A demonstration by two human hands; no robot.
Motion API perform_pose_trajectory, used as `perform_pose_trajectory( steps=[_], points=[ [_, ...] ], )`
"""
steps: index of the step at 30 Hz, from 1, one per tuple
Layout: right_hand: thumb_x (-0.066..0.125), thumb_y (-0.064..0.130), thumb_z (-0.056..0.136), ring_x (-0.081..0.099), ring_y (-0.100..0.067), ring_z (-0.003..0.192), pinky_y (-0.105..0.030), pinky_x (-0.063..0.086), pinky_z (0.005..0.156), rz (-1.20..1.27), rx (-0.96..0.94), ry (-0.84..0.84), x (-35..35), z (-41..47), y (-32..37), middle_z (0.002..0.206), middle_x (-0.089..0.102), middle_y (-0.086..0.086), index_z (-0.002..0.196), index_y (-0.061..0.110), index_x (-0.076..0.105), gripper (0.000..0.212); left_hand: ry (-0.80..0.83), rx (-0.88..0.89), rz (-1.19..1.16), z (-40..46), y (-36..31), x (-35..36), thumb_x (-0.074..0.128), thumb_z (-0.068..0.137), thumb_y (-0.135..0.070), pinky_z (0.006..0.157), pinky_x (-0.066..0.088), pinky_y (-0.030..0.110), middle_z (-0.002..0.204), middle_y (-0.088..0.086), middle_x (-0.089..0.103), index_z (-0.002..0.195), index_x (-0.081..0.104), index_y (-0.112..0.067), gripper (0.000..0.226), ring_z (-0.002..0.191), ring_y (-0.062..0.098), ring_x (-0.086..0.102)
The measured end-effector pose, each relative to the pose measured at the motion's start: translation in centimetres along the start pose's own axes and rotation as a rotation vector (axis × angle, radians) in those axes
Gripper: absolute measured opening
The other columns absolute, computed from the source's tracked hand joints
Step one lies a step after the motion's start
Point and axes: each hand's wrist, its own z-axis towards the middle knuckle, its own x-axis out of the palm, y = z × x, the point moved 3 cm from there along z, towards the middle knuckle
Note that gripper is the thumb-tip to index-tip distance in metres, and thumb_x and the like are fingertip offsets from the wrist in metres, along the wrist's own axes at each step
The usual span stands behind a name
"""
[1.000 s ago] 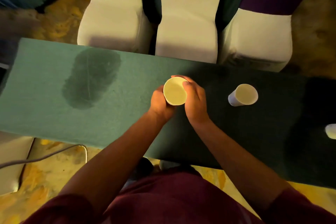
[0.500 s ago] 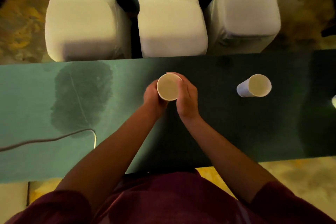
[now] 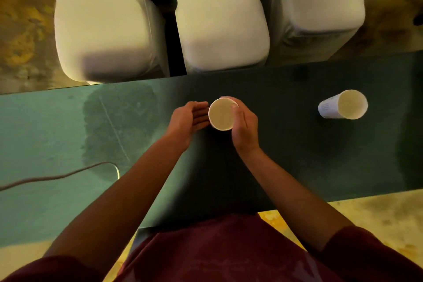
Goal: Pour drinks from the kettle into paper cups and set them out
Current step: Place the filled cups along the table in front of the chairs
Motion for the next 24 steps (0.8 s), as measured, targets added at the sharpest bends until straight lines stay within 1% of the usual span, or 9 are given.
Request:
perform_pose_trajectory(
  steps=[4,7,10,12,15,17,19,21,24],
  points=[
    [0.039,0.016,0.107,0.066,-0.003,0.102,-0.014,0.051,0.080,-0.025,0.006,0.035,0.1,-0.1,-0.3,0.115,0.071,-0.005,0.121,0.008,0.069,0.034,-0.022,0.047,0.033,-0.2,-0.6,-0.6,0.038,0.101,-0.020,0.087,0.058,0.035,0.095,0.008,0.077,0.113,0.069,-0.005,0.036,0.089,0.020,0.073],
    [0.040,0.019,0.106,0.066,-0.001,0.101,-0.012,0.051,0.079,-0.042,0.006,0.051,0.0,-0.1,-0.5,0.116,0.070,-0.005,0.121,0.010,0.068,0.034,-0.009,0.051,0.058,-0.4,-0.6,-0.6,0.038,0.101,-0.021,0.087,0.059,0.035,0.100,0.011,0.076,0.114,0.069,-0.005,0.036,0.094,0.022,0.073],
    [0.040,0.020,0.104,0.066,-0.008,0.102,-0.015,0.053,0.078,-0.056,-0.003,0.065,0.0,-0.1,-0.7,0.115,0.070,-0.005,0.121,0.011,0.068,0.034,-0.017,0.054,0.066,-0.6,-0.4,-0.3,0.039,0.101,-0.020,0.088,0.059,0.035,0.102,0.012,0.075,0.114,0.068,-0.005,0.036,0.095,0.023,0.072],
    [0.040,0.022,0.104,0.066,-0.009,0.102,-0.018,0.054,0.079,-0.063,-0.002,0.078,-0.1,-0.1,-0.8,0.112,0.070,-0.001,0.119,0.015,0.068,0.032,-0.032,0.057,0.059,-0.8,-0.2,-0.2,0.039,0.101,-0.019,0.085,0.059,0.033,0.099,0.010,0.075,0.112,0.069,-0.005,0.034,0.091,0.021,0.072],
    [0.042,0.022,0.103,0.066,-0.006,0.101,-0.022,0.055,0.080,-0.098,-0.019,0.090,-0.2,-0.1,-0.6,0.108,0.069,0.011,0.117,0.023,0.067,0.028,-0.052,0.059,0.043,-0.6,0.2,-0.3,0.041,0.100,-0.018,0.082,0.060,0.033,0.092,0.008,0.076,0.106,0.070,-0.007,0.031,0.087,0.020,0.073],
    [0.046,0.023,0.101,0.066,-0.003,0.099,-0.020,0.054,0.079,-0.113,-0.039,0.106,-0.4,-0.1,-0.4,0.107,0.068,0.014,0.116,0.024,0.067,0.026,-0.060,0.059,0.038,-0.7,0.4,-0.4,0.042,0.099,-0.017,0.082,0.060,0.033,0.093,0.009,0.076,0.106,0.070,-0.006,0.031,0.087,0.021,0.074],
    [0.048,0.027,0.099,0.066,-0.004,0.100,-0.019,0.053,0.079,-0.106,-0.048,0.121,-0.6,-0.2,-0.2,0.108,0.069,0.010,0.116,0.021,0.067,0.026,-0.067,0.050,0.035,-0.7,0.7,-0.6,0.042,0.099,-0.017,0.080,0.060,0.033,0.095,0.012,0.076,0.109,0.070,-0.004,0.032,0.089,0.022,0.074],
    [0.048,0.036,0.095,0.066,-0.009,0.104,-0.021,0.054,0.081,-0.102,-0.054,0.125,-1.0,-0.4,-0.2,0.114,0.070,0.002,0.120,0.016,0.066,0.037,-0.075,0.037,0.035,-0.9,1.0,-0.8,0.041,0.099,-0.018,0.081,0.060,0.034,0.097,0.012,0.076,0.110,0.069,-0.004,0.033,0.090,0.023,0.074],
    [0.049,0.041,0.092,0.063,-0.015,0.114,-0.029,0.055,0.092,-0.148,-0.082,0.118,-1.8,-0.6,-0.2,0.126,0.066,-0.005,0.130,0.012,0.061,0.049,-0.110,0.032,0.010,-1.3,1.5,-0.9,0.042,0.099,-0.016,0.082,0.060,0.035,0.095,0.012,0.076,0.113,0.068,-0.003,0.032,0.089,0.024,0.074]
  ],
)
